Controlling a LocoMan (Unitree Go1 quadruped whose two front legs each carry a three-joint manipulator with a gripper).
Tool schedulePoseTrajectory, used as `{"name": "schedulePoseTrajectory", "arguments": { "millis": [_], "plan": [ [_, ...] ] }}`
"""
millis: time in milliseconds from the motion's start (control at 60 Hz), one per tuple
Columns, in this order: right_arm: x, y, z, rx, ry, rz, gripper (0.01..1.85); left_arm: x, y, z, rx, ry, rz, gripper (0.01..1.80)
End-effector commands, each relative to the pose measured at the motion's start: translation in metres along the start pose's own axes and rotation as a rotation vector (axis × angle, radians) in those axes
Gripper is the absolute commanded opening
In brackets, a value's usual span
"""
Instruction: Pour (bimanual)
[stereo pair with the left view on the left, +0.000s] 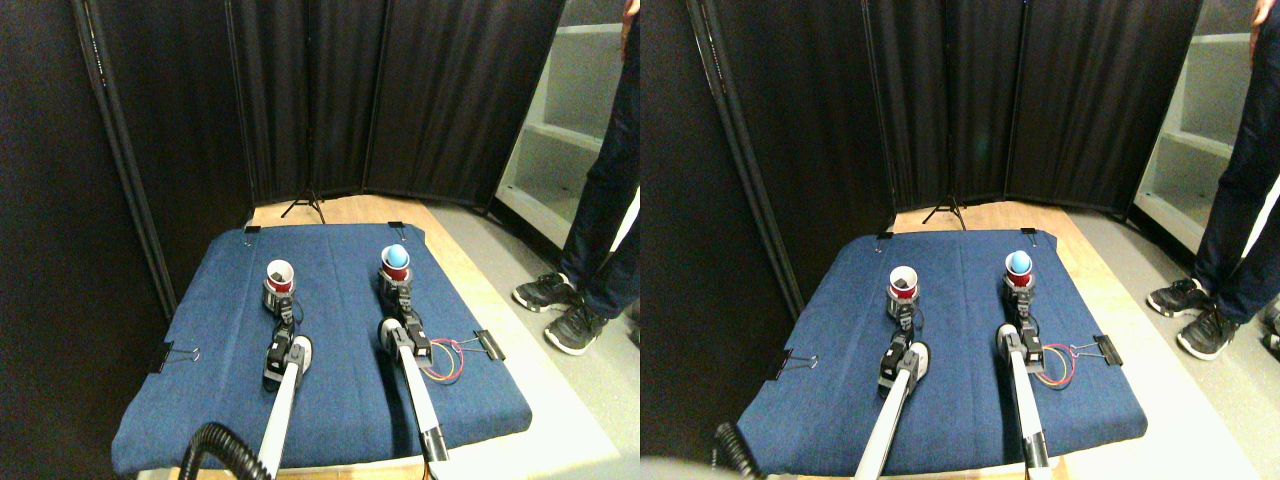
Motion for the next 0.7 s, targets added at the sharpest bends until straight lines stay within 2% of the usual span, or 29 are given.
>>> {"name": "schedulePoseTrajectory", "arguments": {
  "millis": [17,117,217,333,350,583,700],
  "plan": [
    [-0.001,0.023,-0.001,-0.016,0.001,0.060,0.33,-0.001,-0.017,0.000,0.005,0.025,-0.042,0.33],
    [-0.001,0.033,-0.001,-0.041,0.016,0.095,0.33,-0.004,-0.029,0.001,0.020,0.070,-0.054,0.33],
    [-0.002,0.043,-0.002,-0.086,0.037,0.129,0.33,-0.004,-0.043,0.002,0.026,0.079,-0.062,0.33],
    [-0.004,0.051,-0.004,-0.110,0.045,0.134,0.33,-0.006,-0.054,0.001,0.032,0.102,-0.067,0.33],
    [-0.005,0.054,-0.005,-0.114,0.039,0.133,0.33,-0.007,-0.059,0.000,0.047,0.125,-0.069,0.33],
    [-0.006,0.069,-0.015,-0.167,0.072,0.161,0.33,-0.010,-0.082,-0.010,0.068,0.174,-0.067,0.33],
    [-0.009,0.081,-0.021,-0.207,0.087,0.174,0.33,-0.011,-0.091,-0.015,0.082,0.180,-0.059,0.33]
  ]
}}
